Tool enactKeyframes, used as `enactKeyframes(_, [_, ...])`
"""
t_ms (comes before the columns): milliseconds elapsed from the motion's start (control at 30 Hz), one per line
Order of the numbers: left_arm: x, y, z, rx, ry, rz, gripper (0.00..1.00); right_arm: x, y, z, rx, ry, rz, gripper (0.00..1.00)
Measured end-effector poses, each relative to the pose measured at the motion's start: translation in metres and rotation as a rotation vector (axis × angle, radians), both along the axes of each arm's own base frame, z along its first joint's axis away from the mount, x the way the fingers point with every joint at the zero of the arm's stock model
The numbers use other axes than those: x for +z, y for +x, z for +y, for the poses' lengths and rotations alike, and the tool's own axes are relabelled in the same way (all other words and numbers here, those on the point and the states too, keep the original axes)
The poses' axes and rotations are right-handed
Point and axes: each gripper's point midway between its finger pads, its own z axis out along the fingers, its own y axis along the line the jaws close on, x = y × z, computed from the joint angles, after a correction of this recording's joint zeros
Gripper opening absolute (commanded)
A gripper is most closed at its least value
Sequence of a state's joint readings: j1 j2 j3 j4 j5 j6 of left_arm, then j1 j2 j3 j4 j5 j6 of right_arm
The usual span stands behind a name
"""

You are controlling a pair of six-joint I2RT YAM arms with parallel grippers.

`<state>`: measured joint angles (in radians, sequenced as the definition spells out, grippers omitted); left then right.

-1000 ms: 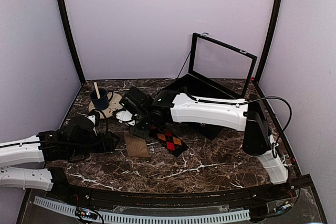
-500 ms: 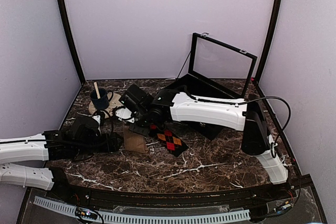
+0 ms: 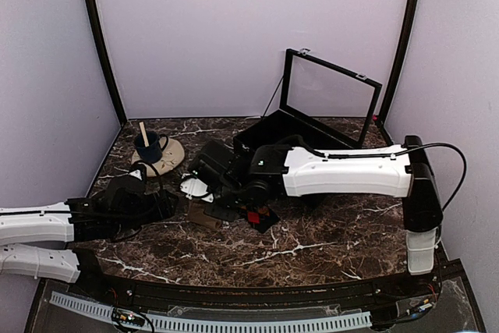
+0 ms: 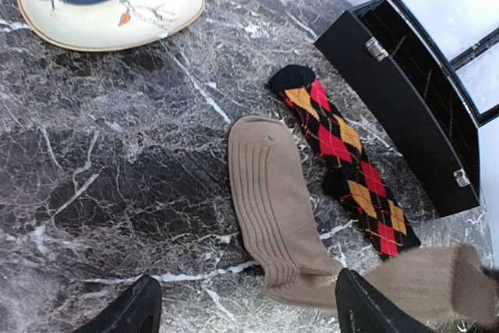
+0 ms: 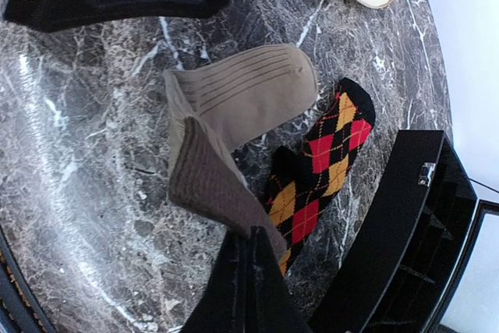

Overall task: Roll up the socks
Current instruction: Fold the sock at the center of the board.

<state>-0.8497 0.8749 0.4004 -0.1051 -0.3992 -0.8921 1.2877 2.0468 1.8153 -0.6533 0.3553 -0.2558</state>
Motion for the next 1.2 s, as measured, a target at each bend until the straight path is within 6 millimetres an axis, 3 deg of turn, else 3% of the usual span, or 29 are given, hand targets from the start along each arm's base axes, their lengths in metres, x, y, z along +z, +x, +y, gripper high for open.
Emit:
enactKeyframes(267, [-0.032, 0.014, -0.014, -0.001, -0.041, 0.114, 0.69, -0.003, -0.046, -0.011, 0.039, 0.009, 0.062, 0.0])
enactKeyframes(500, [-0.031, 0.039, -0.039, -0.04, -0.104, 0.157, 0.63, -0.01, -0.084, -0.014, 0.066, 0.007, 0.118, 0.0])
enactKeyframes(667, [-0.031, 0.048, -0.059, -0.096, -0.13, 0.169, 0.45, -0.006, -0.11, -0.013, 0.089, 0.016, 0.14, 0.0])
enactKeyframes(767, [-0.037, 0.048, -0.066, -0.125, -0.132, 0.189, 0.41, -0.006, -0.122, -0.013, 0.095, 0.013, 0.151, 0.0])
enactKeyframes(900, [-0.045, 0.044, -0.07, -0.151, -0.136, 0.221, 0.32, -0.005, -0.13, -0.014, 0.09, 0.011, 0.164, 0.0])
enactKeyframes(1200, [-0.043, 0.034, -0.078, -0.207, -0.17, 0.258, 0.3, -0.007, -0.129, -0.02, 0.064, -0.01, 0.158, 0.0])
